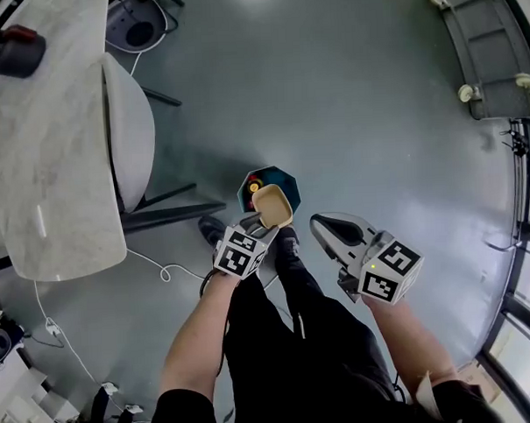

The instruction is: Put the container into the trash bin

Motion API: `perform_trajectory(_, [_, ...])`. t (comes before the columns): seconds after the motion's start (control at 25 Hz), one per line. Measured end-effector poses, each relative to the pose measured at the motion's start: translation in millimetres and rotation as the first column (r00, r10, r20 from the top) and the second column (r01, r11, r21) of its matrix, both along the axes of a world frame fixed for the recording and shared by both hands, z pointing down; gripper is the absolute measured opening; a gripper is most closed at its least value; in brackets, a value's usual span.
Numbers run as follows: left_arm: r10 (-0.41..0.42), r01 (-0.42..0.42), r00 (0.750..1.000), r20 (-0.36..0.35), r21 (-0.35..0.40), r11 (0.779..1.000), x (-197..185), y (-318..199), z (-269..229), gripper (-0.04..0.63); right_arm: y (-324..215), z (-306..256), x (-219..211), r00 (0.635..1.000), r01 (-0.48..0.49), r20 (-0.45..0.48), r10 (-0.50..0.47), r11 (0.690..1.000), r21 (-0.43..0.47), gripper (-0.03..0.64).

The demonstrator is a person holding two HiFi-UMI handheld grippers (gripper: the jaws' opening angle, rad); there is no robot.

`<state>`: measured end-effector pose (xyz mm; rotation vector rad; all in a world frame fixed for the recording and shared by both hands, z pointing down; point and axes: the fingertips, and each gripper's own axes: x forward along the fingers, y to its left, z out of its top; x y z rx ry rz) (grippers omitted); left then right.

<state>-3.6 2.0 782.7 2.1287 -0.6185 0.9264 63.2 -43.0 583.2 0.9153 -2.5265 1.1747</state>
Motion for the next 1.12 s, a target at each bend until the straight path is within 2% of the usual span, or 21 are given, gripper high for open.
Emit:
perform_trajectory(0.12, [-0.096,0.098,0.995,-0.04,0.043,0.994,-7.4,-19.2,-48.7,0.186,-6.5,-31.7,-2.1,1.0,0.012,0.009,-0.013,0.999,0.033,-0.005])
perform_trajectory(0.28, [-0.163,0.17,0.985,-0.064,0.138,0.976,-16.8,-40.2,-118.0,0.156,-6.9,-71.7,-9.9,0.999,0.041,0.019,-0.042,0.996,0.076,-0.005])
perform_trajectory(0.44, [-0.208,0.222,0.975,-0.083,0.213,0.952,-33.0,-48.5,-179.7,0.119,-5.6,-104.8,-22.9,0.998,0.058,0.028,-0.061,0.994,0.095,-0.005])
perform_trajectory(0.56, [-0.238,0.259,0.965,-0.113,0.228,0.939,-44.1,-52.0,-215.5,0.097,-11.3,-131.2,-34.7,0.995,0.057,0.077,-0.066,0.993,0.106,-0.005])
perform_trajectory(0.76, [-0.248,0.275,0.96,-0.13,0.264,0.925,-53.7,-48.2,-264.0,0.077,-17.9,-172.4,-44.8,0.989,0.053,0.128,-0.075,0.984,0.169,-0.005])
perform_trajectory(0.92, [-0.285,0.324,0.944,-0.163,0.312,0.893,-64.5,-53.4,-308.5,0.06,-15.6,-204.6,-47.1,0.986,0.063,0.14,-0.095,0.974,0.215,-0.005])
perform_trajectory(1.12, [-0.309,0.359,0.933,-0.185,0.406,0.841,-76.1,-63.3,-360.3,0.046,-14.7,-230.4,-44.7,0.984,0.084,0.127,-0.122,0.959,0.27,-0.005])
